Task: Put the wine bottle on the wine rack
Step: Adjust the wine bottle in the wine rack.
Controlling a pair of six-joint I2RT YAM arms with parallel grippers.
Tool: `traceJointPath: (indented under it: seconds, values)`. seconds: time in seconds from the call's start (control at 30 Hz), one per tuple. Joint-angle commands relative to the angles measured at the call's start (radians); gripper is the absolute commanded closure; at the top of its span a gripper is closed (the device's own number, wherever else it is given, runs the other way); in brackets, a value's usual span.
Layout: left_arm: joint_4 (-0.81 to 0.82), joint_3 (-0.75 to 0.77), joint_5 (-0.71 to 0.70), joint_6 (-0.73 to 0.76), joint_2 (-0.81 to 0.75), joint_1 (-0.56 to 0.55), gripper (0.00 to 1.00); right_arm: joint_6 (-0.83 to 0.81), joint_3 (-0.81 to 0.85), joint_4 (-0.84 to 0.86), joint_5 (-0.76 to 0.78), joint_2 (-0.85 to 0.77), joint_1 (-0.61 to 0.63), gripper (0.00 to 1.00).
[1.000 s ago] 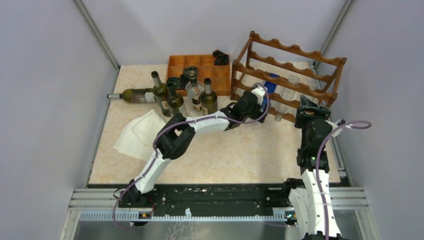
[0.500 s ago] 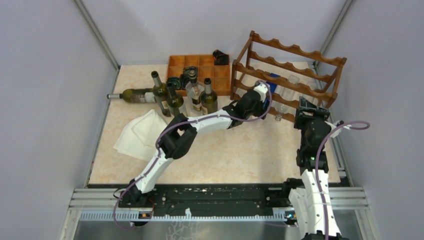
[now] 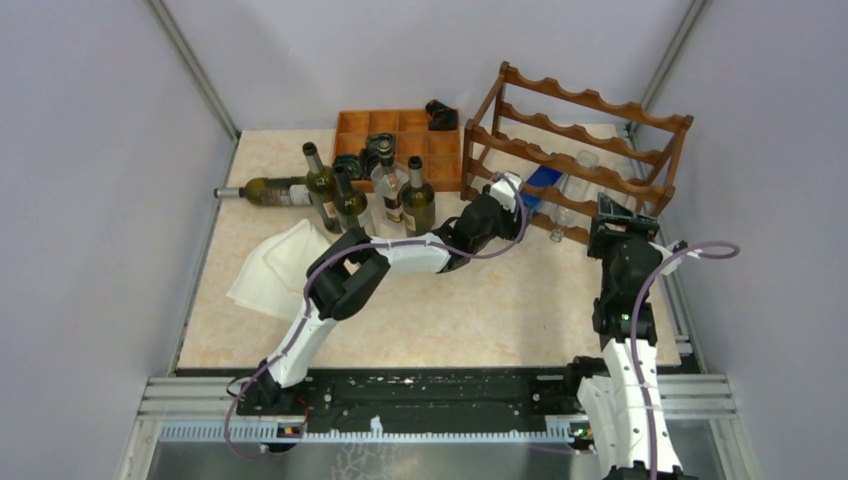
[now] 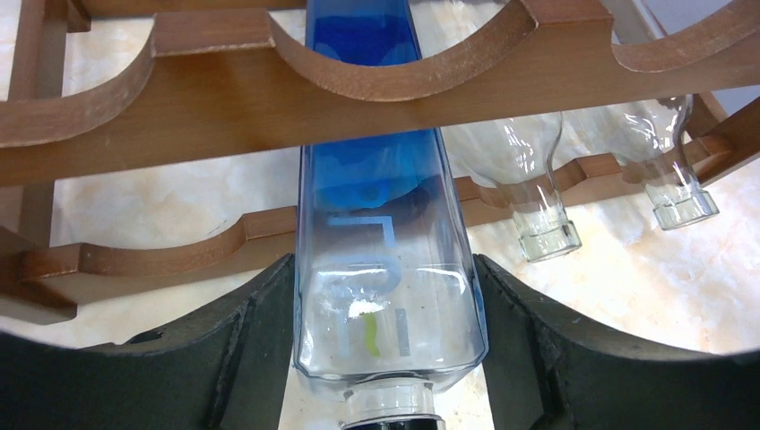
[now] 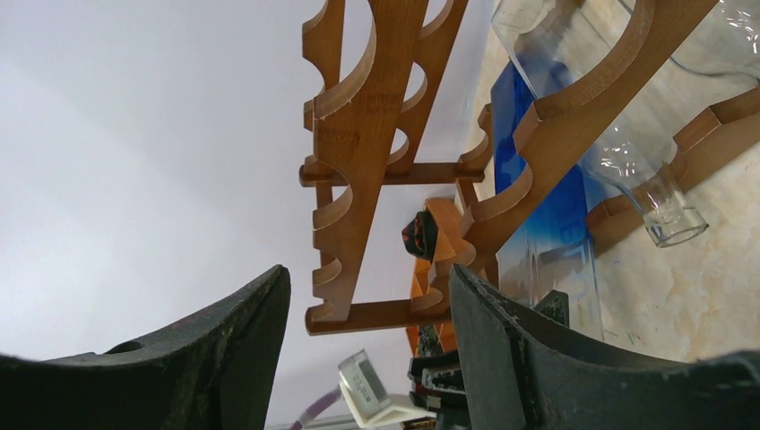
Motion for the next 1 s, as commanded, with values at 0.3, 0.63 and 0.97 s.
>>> traceJointPath:
  seconds: [0.3,0.63,0.97]
  values:
    - [0.315,-0.153,-0.071,0.072,-0.070,-0.020,1.00,-0.015,0.003,0.040,-0.007,0.009,-0.015,0.36]
    - [0.318,-0.209,-0.074,0.053,-0.107,-0.023,1.00,-0.018,0.004,0.039,-0.007,0.009,-0.015,0.36]
    - [0.056,-0.098,0.013,-0.012,-0.074,-0.013,0.43,-0.015,-0.007,0.044,-0.005,0.006,-0.015,0.36]
